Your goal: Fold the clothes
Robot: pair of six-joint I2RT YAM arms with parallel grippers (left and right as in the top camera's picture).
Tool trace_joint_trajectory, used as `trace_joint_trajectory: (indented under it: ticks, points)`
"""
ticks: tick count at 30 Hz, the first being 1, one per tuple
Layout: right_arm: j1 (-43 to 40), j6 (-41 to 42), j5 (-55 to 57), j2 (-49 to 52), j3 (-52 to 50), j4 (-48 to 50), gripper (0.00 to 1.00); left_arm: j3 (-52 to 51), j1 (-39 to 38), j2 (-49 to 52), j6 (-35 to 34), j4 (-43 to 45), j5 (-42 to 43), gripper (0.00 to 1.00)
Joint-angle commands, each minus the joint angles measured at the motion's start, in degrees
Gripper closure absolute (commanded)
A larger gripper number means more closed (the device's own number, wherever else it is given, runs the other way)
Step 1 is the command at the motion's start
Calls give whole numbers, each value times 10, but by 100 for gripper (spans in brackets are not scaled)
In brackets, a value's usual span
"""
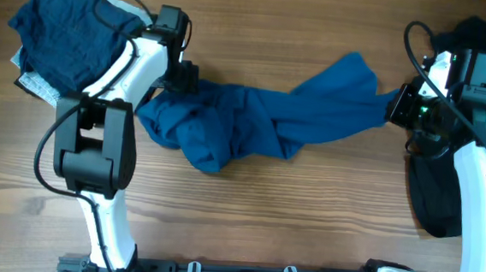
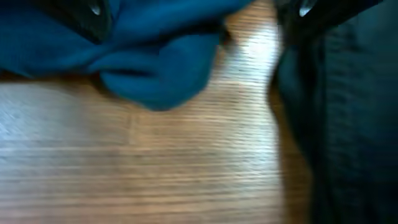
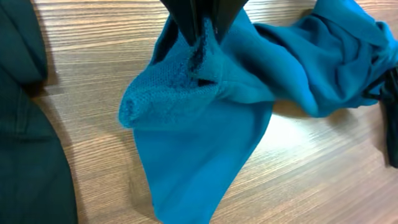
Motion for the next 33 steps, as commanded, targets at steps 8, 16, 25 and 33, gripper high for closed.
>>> trace_joint_trajectory:
  ticks: [8,16,25,33]
  points:
    - [-3,-9,7,-7,2,8,95,4,-8,10,38,23,89,65]
    - [-3,-16,7,-7,1,16,95,36,-8,-11,11,35,43,96]
    - [-3,-19,-1,-7,2,71,95,213,-18,-211,12,-107,44,96]
    - [-19,-50,-17,-39,96,45,96,213,-60,-369,-13,-167,44,96]
